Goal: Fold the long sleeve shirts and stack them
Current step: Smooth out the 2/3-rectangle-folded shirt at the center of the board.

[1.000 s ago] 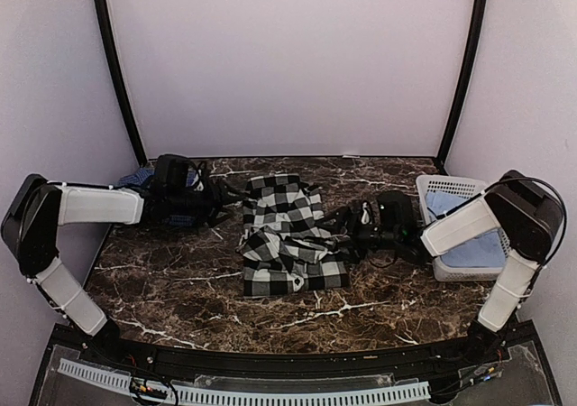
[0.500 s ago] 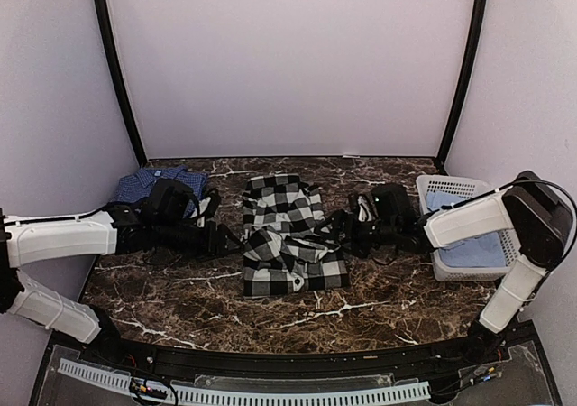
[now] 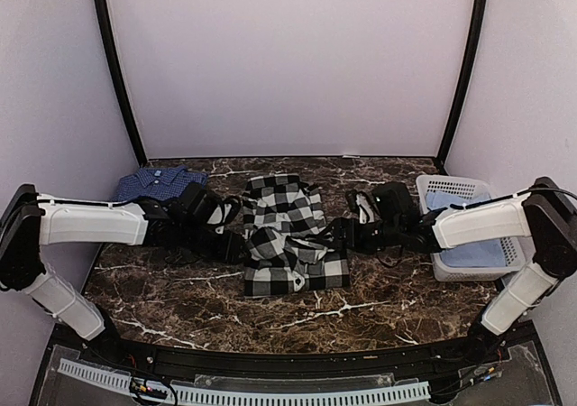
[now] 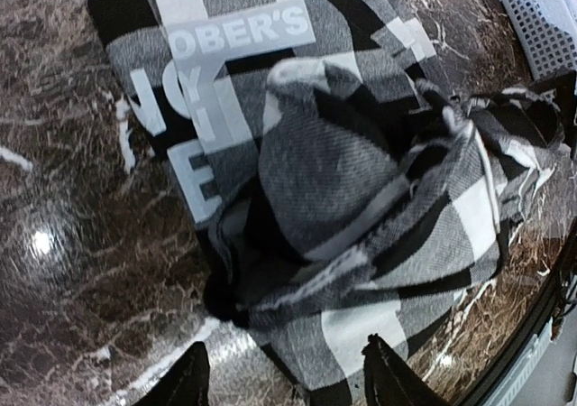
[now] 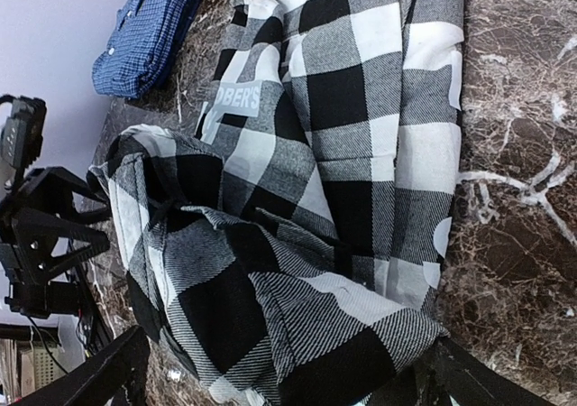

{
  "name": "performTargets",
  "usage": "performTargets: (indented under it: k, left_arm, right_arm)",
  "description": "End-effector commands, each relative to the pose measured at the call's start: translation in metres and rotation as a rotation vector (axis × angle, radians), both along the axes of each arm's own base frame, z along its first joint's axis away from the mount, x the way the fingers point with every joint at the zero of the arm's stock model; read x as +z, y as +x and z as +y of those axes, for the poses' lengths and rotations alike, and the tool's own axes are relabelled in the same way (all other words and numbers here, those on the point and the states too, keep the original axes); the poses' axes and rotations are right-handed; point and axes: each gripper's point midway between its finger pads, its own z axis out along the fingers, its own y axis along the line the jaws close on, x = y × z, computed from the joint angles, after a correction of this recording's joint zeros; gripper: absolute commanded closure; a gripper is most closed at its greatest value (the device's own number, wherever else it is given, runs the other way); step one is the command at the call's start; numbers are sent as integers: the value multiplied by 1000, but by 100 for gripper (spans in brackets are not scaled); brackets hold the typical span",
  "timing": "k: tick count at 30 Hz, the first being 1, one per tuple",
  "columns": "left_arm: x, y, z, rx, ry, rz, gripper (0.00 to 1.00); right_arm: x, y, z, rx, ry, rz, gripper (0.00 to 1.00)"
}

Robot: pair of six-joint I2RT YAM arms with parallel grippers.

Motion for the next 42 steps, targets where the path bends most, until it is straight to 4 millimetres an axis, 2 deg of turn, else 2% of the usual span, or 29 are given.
performTargets:
  k: [1,5,7,9,11,13,17,21,26,33,38,42]
  left_arm:
    - [14,25,-8,-16,51,-98,44]
    - [17,42,-17,-18,70,-137,49]
    - [18,49,-22,-24,72,-146,59]
    - [21,55,-27,-29,72,-158,75]
    - [25,62,-31,-28,77,-178,84]
    - [36,70,-33,-23,79,-210,90]
    - [44,86,-31,0,121,-266,98]
    - [43,99,-33,10,140,-281,100]
    - [33,107,-34,-2,151,-259,100]
    - [9,101,-29,2,190,-195,100]
    - [7,97,-27,5,183,-184,100]
    - [7,95,-27,2,178,-183,100]
  right_arm:
    - [4,2,4,34,-30,-42,1]
    - [-2,4,6,35,-40,-20,1]
    - [-4,7,9,36,-43,-13,1]
    - [-5,11,14,44,-46,-9,1]
    - [-5,15,18,46,-44,-7,1]
    - [-7,22,22,37,-53,-2,1]
    - [-15,39,21,-20,-77,32,1]
    - [-13,51,23,-36,3,81,1]
    - [-4,55,25,-16,67,114,1]
    - [1,43,13,-4,80,86,1]
    - [2,32,4,3,67,63,1]
    - [12,26,-4,11,49,7,2]
